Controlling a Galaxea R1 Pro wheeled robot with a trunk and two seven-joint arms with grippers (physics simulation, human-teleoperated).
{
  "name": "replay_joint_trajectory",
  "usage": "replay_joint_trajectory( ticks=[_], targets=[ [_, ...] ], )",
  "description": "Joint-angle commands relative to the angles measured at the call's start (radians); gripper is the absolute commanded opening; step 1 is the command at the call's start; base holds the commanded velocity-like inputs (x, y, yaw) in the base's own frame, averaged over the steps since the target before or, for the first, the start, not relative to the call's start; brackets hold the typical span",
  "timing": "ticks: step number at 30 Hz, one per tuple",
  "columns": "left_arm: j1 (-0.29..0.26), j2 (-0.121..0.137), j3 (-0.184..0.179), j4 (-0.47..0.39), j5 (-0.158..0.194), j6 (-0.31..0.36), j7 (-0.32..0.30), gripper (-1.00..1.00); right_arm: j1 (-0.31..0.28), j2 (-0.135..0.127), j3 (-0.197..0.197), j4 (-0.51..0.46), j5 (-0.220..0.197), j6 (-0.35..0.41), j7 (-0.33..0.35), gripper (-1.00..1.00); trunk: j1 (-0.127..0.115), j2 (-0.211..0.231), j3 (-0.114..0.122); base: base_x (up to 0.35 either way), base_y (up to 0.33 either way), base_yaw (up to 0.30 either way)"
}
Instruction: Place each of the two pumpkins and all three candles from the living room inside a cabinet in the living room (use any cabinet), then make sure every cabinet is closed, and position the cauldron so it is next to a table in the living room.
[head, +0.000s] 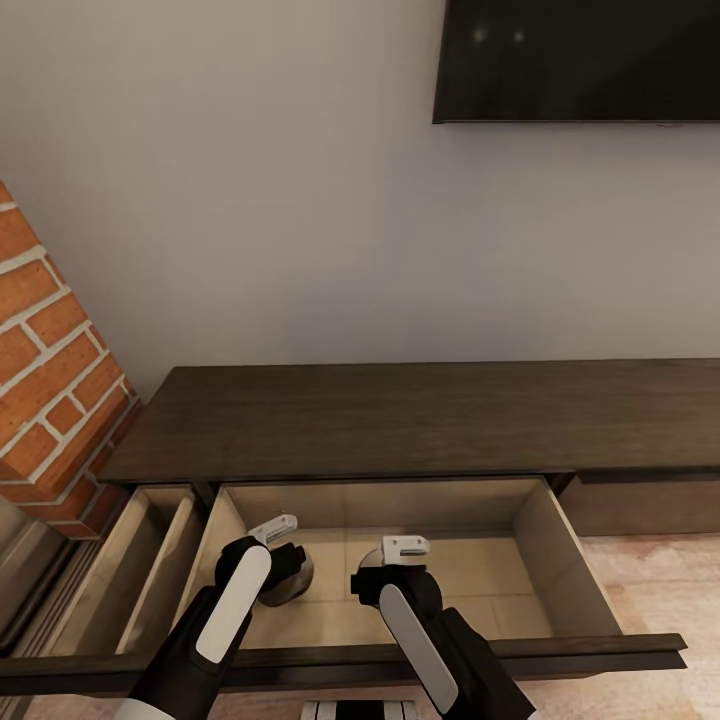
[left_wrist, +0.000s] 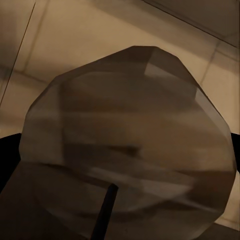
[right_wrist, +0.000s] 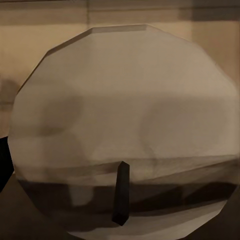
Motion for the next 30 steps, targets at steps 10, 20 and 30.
replay_joint_trajectory(
  ticks=[10, 20, 30],
  targets=[
    [-0.002, -0.002, -0.002, -0.005, 0.005, 0.004, 0.008, 1.0, -0.001, 0.001, 0.002, -0.007, -0.012, 0.001, -0.021, 1.0, 0.0, 0.0, -0.001, 0.0, 0.0, 0.0],
    [-0.001, -0.003, -0.002, -0.005, 0.003, 0.003, 0.025, 1.0, -0.001, 0.004, 0.003, -0.01, -0.012, 0.011, -0.068, 1.0, 0.0, 0.0, -0.001, 0.0, 0.0, 0.0],
    [-0.001, -0.013, -0.004, -0.005, 0.004, 0.002, 0.075, 1.0, -0.001, 0.004, 0.005, -0.013, -0.009, 0.012, -0.202, 1.0, 0.0, 0.0, -0.001, 0.0, 0.0, 0.0]
  ],
)
